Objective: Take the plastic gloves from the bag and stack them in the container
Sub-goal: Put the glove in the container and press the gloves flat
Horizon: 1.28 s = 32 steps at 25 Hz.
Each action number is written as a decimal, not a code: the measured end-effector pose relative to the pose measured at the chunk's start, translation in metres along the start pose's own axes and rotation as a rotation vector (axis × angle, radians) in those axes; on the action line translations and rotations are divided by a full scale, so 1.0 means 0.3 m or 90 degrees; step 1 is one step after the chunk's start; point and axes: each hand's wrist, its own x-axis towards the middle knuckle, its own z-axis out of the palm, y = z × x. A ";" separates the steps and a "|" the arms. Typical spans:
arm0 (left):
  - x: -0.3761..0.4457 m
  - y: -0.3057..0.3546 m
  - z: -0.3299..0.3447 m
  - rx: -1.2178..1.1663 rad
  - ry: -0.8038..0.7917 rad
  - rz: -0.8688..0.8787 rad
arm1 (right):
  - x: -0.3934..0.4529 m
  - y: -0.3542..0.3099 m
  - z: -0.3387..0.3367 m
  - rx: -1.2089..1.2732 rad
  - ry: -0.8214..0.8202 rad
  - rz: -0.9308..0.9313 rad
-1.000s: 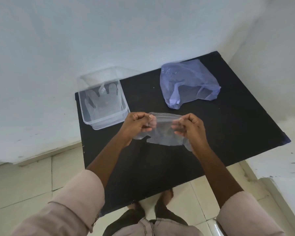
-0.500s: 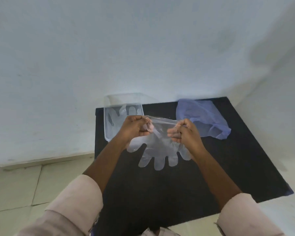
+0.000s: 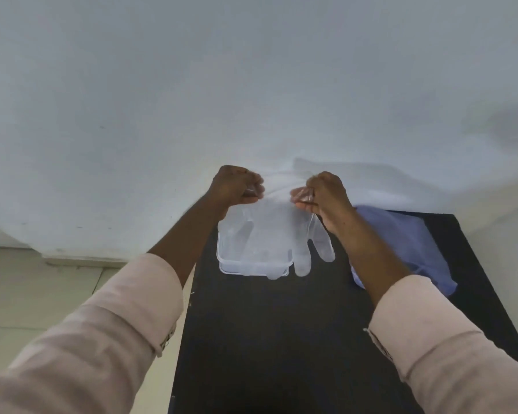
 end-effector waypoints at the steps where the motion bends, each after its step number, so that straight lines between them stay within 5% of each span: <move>1: 0.028 0.022 -0.007 0.013 0.027 0.008 | 0.042 -0.022 0.019 -0.004 -0.008 -0.002; 9: 0.257 0.157 -0.039 -0.017 0.157 0.030 | 0.339 -0.109 0.126 0.010 0.034 -0.072; 15: 0.211 0.157 -0.055 -0.063 0.123 0.286 | 0.292 -0.101 0.109 0.125 0.047 -0.398; 20: 0.172 -0.158 -0.057 0.025 0.075 0.163 | 0.233 0.237 0.117 -0.023 0.010 -0.261; 23: 0.202 -0.312 -0.060 0.173 0.075 0.075 | 0.225 0.378 0.130 -0.215 -0.052 -0.188; 32: 0.217 -0.439 -0.058 0.759 -0.091 0.179 | 0.252 0.425 0.182 -0.560 -0.184 -0.156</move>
